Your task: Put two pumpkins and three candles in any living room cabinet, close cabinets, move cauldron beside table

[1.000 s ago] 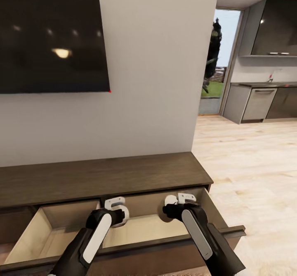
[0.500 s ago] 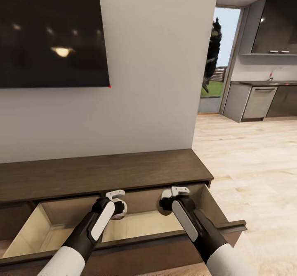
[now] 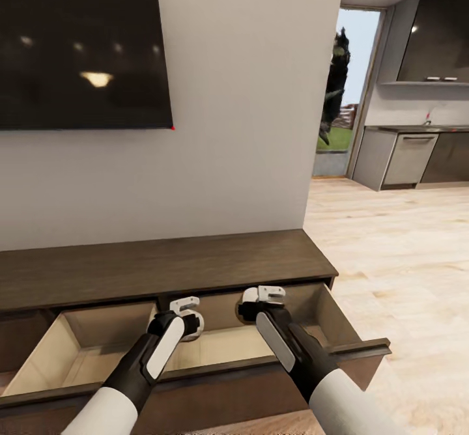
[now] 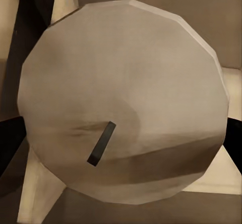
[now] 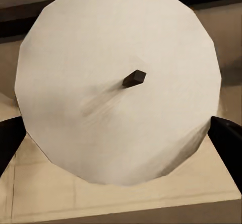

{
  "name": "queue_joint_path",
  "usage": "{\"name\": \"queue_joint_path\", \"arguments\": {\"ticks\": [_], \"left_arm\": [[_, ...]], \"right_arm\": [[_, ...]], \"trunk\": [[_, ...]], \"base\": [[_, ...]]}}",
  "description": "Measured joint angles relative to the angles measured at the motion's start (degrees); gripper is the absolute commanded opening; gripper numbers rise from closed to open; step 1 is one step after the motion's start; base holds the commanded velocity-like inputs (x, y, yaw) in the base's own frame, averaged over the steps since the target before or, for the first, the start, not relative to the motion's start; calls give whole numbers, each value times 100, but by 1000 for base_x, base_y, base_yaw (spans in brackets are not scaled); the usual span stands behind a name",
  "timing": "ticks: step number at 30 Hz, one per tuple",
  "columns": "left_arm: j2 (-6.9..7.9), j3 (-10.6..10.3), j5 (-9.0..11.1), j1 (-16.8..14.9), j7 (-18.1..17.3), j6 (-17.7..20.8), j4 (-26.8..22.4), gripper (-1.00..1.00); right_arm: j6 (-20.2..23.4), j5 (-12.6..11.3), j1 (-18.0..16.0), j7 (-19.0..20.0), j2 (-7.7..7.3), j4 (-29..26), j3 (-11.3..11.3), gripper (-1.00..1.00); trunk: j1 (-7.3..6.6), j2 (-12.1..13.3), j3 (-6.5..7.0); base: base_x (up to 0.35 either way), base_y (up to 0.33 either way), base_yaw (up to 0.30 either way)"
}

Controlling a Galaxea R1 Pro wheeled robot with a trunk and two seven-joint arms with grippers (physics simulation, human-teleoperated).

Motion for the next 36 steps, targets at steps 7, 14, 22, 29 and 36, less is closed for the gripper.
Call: {"name": "queue_joint_path", "arguments": {"ticks": [7,14,22,29,36], "left_arm": [[-41,-12,-5,0,0,-10,-1,-100],[-42,-17,-7,0,-8,-10,-2,-100],[-41,-15,1,1,-24,-12,-53,-100],[-40,-13,40,6,-33,-14,-96,-100],[-36,-34,23,8,-41,-10,-100,-100]], "right_arm": [[-185,45,-49,-9,83,265,335,-100],[-205,51,-55,-9,86,295,346,-100],[-215,54,-55,-9,86,317,345,-100],[-219,58,-56,-10,86,309,346,-100],[-217,54,-56,-10,87,308,346,-100]], "trunk": [[115,-203,-134],[133,-212,-289],[154,-223,-467],[164,-229,-556],[163,-229,-556]], "base": [[0,0,0],[0,0,0],[0,0,0],[0,0,0],[32,-25,0]]}}
